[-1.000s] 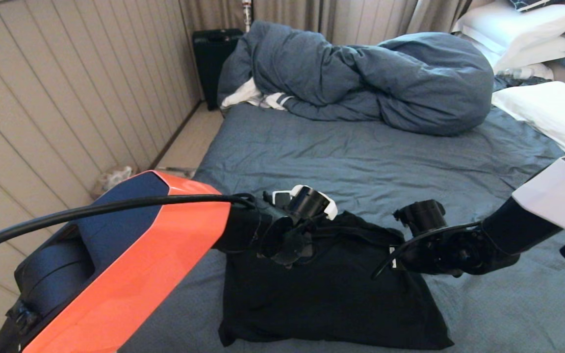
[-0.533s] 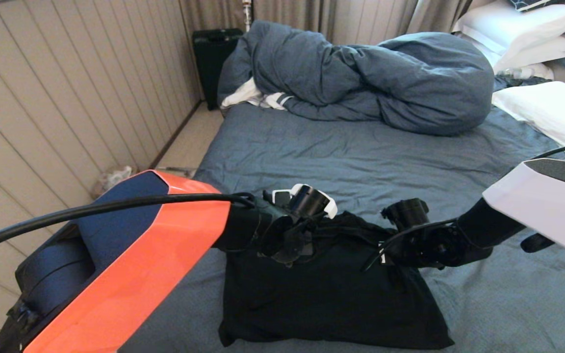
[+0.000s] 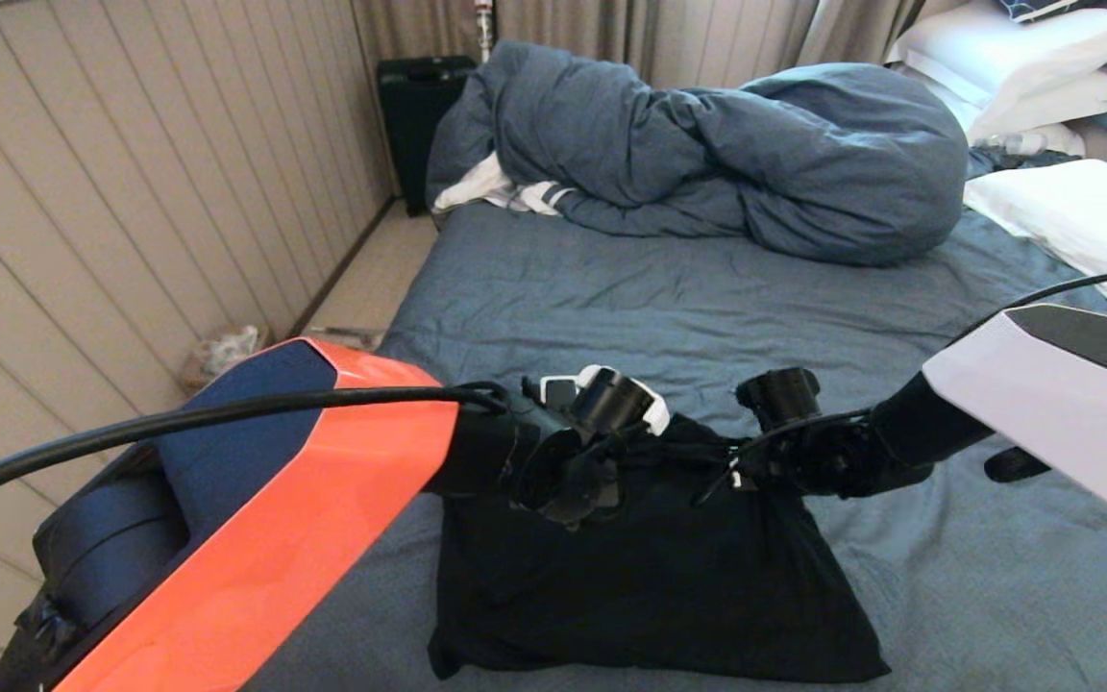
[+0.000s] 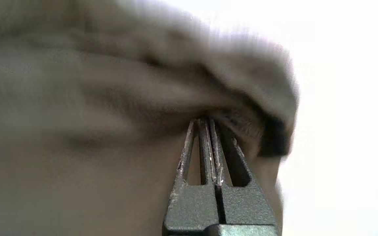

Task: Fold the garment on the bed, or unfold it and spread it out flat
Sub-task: Fold the black T-shirt

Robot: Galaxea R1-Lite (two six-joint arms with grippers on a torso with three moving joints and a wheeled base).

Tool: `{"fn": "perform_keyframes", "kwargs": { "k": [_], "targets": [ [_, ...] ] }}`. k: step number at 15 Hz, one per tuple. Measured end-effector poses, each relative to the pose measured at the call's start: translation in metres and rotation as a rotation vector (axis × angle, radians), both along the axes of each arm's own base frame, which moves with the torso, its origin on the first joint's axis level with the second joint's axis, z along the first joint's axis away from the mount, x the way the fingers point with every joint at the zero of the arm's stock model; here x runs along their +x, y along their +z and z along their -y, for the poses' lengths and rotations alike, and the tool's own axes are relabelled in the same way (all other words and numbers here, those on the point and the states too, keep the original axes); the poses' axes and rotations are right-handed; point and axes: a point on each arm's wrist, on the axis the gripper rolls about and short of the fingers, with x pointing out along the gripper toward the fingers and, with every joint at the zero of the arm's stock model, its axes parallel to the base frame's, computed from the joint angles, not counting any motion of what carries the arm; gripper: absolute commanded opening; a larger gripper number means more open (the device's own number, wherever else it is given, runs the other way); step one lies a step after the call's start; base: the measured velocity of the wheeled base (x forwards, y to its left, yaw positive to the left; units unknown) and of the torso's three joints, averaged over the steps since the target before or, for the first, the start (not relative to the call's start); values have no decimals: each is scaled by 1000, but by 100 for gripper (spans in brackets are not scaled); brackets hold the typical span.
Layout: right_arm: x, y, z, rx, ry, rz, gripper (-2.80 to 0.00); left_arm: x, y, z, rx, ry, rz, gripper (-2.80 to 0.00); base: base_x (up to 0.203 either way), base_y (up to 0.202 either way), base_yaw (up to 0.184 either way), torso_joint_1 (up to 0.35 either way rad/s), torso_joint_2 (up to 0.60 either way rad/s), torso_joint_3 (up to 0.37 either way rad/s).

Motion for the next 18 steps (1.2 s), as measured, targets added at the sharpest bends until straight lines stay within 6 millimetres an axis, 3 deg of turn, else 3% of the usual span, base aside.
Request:
{"fn": "perform_keyframes", "kwargs": {
  "k": [3, 9, 15, 18],
  "targets": [
    [24, 15, -6, -10, -18, 90, -280, 0, -2, 1, 2, 0, -3, -280, 0, 0, 0, 0, 0, 0],
    [50, 19, -6, -37, -58, 109, -280, -1, -1, 1, 2, -2, -1, -280, 0, 0, 0, 0, 0, 0],
    [45, 39, -2, -16, -73, 151, -280, -6, 0, 7, -2, -20, 3, -280, 0, 0, 0, 0, 0, 0],
    [29, 52, 8, -8, -95, 151, -280, -19, -16, 20, 32, -52, -14, -280, 0, 0, 0, 0, 0, 0]
  ]
}}
